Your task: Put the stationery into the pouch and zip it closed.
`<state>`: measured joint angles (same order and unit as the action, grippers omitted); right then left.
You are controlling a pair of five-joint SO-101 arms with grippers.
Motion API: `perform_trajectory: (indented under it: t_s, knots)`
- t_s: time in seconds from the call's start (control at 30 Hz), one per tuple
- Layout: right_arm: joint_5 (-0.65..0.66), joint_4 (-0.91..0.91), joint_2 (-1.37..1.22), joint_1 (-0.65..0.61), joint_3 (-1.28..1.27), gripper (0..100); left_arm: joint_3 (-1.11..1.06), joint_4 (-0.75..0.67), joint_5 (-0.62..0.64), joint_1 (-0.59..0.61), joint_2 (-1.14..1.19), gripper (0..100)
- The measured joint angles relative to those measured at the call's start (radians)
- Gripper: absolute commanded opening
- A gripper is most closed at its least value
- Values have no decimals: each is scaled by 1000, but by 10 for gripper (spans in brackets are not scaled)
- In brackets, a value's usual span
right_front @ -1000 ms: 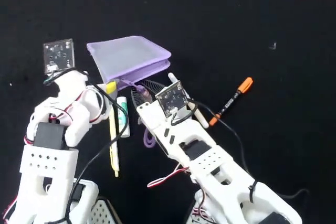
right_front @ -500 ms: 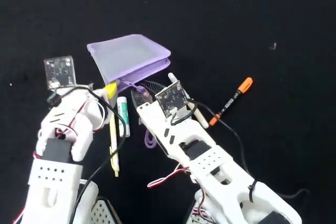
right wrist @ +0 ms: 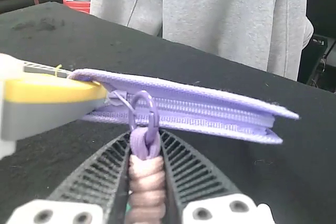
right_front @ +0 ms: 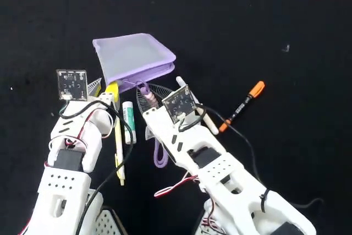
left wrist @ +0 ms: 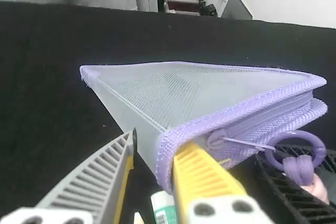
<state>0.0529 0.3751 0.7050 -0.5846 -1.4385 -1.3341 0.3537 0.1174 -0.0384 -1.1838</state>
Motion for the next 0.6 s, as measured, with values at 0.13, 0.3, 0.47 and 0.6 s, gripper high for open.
perform_trajectory:
  t_s: [0.13,0.3,0.47,0.6]
  knots:
    - [0,0,0,-2,0,19,-5,-28,-14,0,0,27]
    - [28,-37,0,-2,15,102,-9,-29,-15,0,0,29]
    - [61,-222,29,-9,92,219,-9,-29,64,34,0,29]
    - [64,-345,89,-31,101,211,-9,-29,104,38,0,29]
